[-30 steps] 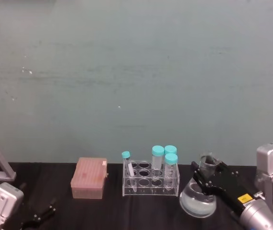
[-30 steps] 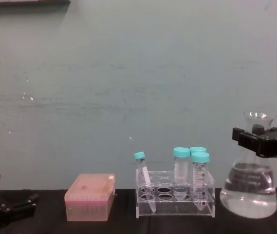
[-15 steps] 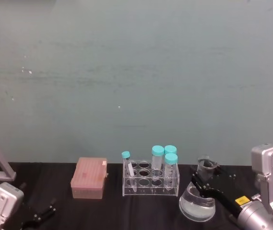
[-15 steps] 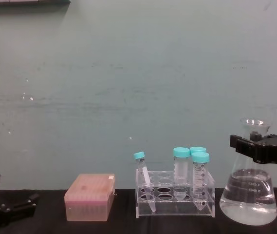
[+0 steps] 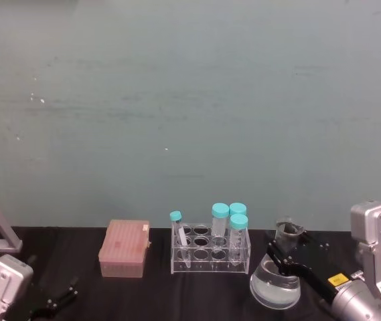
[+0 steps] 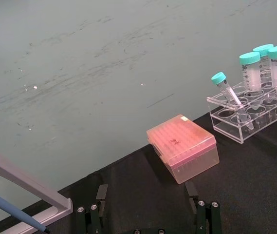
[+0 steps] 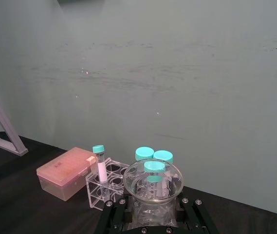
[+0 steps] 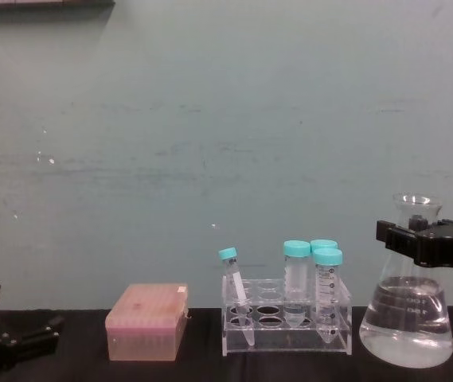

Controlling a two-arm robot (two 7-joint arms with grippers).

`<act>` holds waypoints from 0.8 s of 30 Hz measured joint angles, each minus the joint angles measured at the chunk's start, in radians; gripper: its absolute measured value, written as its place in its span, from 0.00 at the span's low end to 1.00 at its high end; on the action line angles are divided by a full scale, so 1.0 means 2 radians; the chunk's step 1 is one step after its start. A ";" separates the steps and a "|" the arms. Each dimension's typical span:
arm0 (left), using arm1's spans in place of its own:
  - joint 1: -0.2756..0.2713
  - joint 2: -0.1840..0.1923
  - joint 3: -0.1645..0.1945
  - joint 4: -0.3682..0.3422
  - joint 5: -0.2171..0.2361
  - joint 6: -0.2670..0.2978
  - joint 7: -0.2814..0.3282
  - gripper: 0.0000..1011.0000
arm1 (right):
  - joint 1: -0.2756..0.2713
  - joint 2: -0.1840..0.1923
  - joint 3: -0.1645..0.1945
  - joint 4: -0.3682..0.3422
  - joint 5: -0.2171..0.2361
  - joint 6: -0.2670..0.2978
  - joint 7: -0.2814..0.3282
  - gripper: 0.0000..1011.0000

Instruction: Pick up the beaker with the right gripper, shake it three times, and then put it down.

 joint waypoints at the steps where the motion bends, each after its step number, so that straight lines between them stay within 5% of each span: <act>1: 0.000 0.000 0.000 0.000 0.000 0.000 0.000 0.99 | 0.000 0.000 0.000 0.000 0.000 0.000 0.000 0.45; 12: 0.000 0.000 0.000 0.000 0.000 0.000 0.000 0.99 | 0.000 0.000 0.000 0.000 0.000 -0.001 0.000 0.45; 24: 0.000 0.000 0.000 0.000 0.000 0.000 0.000 0.99 | -0.006 0.014 0.020 -0.005 0.008 0.015 0.009 0.45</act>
